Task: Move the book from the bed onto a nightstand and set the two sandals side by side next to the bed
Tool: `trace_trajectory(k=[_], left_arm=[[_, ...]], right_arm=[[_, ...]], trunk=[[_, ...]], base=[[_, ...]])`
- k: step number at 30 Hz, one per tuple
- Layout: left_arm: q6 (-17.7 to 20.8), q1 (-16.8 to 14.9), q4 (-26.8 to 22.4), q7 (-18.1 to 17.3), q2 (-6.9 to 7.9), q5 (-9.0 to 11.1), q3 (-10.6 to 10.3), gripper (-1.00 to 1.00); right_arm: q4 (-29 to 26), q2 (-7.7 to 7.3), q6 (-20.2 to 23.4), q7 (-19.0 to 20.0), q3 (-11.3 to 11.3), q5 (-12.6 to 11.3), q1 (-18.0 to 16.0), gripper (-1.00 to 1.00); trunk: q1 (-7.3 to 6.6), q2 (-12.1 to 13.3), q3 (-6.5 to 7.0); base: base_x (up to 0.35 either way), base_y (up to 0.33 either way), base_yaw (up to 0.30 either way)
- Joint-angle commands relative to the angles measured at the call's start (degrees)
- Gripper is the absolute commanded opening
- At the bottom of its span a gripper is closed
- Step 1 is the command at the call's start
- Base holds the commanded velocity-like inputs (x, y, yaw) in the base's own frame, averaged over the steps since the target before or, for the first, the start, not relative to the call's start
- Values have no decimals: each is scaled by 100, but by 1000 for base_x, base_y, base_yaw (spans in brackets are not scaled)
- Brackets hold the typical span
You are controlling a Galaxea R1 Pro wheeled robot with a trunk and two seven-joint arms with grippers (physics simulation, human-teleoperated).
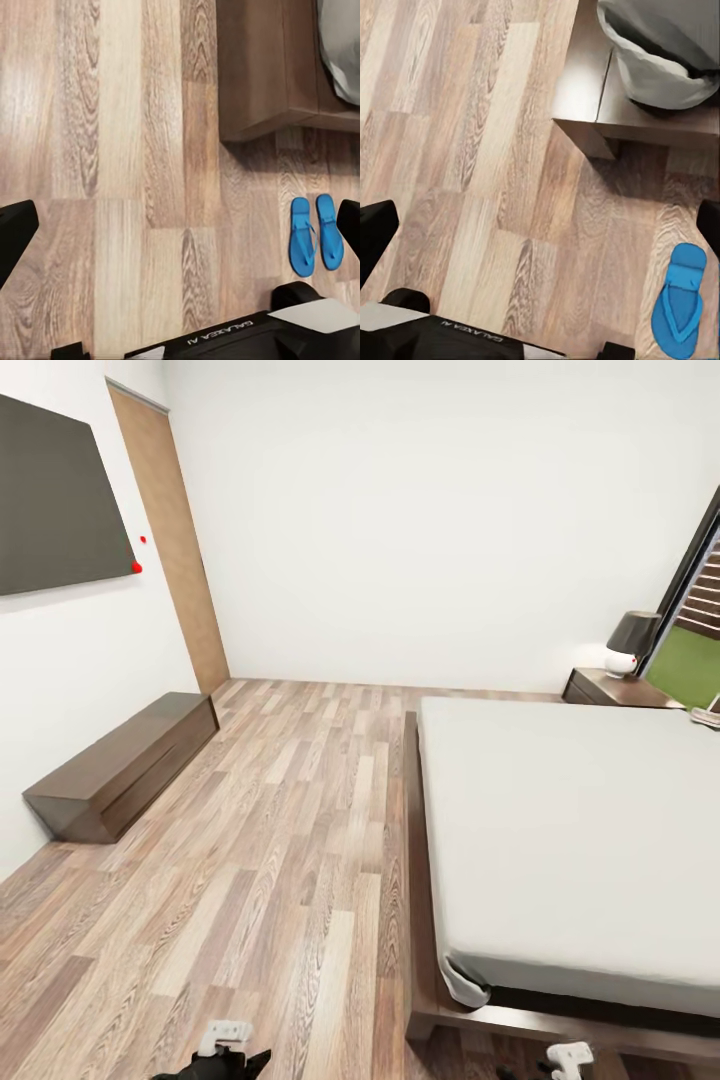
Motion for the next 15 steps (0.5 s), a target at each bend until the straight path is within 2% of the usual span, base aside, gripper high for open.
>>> trace_trajectory(k=[1, 3, 5, 7, 11, 15], left_arm=[[-28, 17, 7, 42, -31, 47, -46, 100], [-35, 35, 7, 94, -56, 45, -46, 100], [-42, 46, 7, 126, -71, 42, -46, 100], [-46, 52, 7, 141, -78, 40, -46, 100], [-47, 54, 7, 147, -81, 40, -46, 100], [-47, 54, 6, 148, -82, 39, -46, 100]], right_arm=[[82, -5, -33, 292, -57, 57, -5, 100], [173, -11, -34, 711, -69, 50, -5, 100], [235, -155, -35, 1162, -82, 41, -5, 100], [265, -322, -37, 1385, -89, 36, -5, 100], [273, -386, -42, 1461, -91, 34, -5, 100], [271, -406, -44, 1484, -92, 34, -5, 100]], trunk=[[1, -5, -6], [1, -5, -6], [1, -5, -6], [1, -5, -6], [1, -5, -6], [-87, 156, 65]], base=[[0, 0, 0], [0, 0, 0], [0, 0, 0], [0, 0, 0], [0, 0, 0], [0, 0, 0]])
